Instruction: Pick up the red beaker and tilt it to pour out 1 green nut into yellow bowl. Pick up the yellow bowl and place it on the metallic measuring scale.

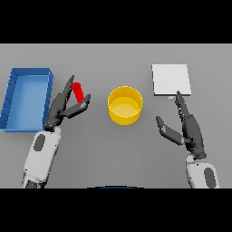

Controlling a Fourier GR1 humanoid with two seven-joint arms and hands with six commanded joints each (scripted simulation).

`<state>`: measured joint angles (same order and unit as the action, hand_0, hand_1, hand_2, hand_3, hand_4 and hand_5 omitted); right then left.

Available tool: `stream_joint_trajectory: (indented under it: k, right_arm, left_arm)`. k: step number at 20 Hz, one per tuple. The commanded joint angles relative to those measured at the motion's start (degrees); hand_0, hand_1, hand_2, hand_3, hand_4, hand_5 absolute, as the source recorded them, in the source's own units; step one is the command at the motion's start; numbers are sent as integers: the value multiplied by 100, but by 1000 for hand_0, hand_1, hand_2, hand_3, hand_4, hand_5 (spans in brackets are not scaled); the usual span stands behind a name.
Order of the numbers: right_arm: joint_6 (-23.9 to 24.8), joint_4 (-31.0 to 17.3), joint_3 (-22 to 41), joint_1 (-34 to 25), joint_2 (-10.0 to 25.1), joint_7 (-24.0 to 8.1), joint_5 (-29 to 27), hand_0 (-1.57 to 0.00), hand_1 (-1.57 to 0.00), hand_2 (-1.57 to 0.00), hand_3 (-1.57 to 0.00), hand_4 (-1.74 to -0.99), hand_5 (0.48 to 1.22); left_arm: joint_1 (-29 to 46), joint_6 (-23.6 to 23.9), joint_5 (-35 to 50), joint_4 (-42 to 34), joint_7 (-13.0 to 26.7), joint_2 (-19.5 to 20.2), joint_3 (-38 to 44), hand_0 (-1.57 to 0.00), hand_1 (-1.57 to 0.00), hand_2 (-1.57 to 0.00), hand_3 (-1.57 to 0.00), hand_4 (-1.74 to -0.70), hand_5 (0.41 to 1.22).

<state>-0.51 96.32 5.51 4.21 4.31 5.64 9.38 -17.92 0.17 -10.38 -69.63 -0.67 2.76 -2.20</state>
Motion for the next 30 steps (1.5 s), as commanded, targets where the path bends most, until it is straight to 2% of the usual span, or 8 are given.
stream_joint_trajectory:
  k: [1, 8, 14, 16, 19, 22, 26, 30]
  right_arm:
    - [10, 48, 10, -3, 34, 20, 44, 1, 1, 1, 1, -1227, 630]
    - [60, 103, -14, 63, 47, -6, 75, 1, 1, 1, 1, -1241, 641]
    - [37, 72, -63, 17, 47, -44, -12, 1, 1, 1, 1, -1244, 644]
    - [39, 118, -67, 31, 61, -56, -11, 1, 1, 1, 1, -1240, 645]
    - [32, 130, -86, 39, 73, -92, -39, 1, 1, 1, 1, -1239, 648]
    - [44, 109, -66, 23, 42, -82, -21, 1, 1, 1, 1, -1241, 650]
    - [-46, 156, -50, 67, 33, 7, -116, 1, 1, 1, 1, -1255, 644]
    - [17, 105, -54, 89, 31, -13, -40, 1, 1, 1, 1, -1246, 644]
  left_arm:
    - [-120, 27, -48, 162, -17, -3, 4, 1, 1, 1, 1, -1197, 657]
    - [-845, 214, -109, 1168, -230, -47, 230, 1, 1, 1, 1, -1215, 678]
    - [-1216, 258, 258, 1945, -978, -253, 657, -4, -7, -54, -37, -1328, 738]
    - [-1308, 394, 290, 2122, -1143, -362, 740, -207, -230, -287, -254, -1401, 787]
    - [-1418, 841, 51, 2322, -1161, -425, 720, -755, -783, -844, -884, -1519, 999]
    - [-1463, 939, -182, 2349, -1203, -379, 568, -1153, -1168, -1199, -1108, -1615, 1107]
    - [-1379, 882, -145, 2226, -1179, -365, 554, -1400, -1406, -1419, -1357, -1542, 1174]
    - [-1426, 435, 420, 1962, -1302, -380, 774, -1501, -1503, -1509, -1484, -1660, 1150]
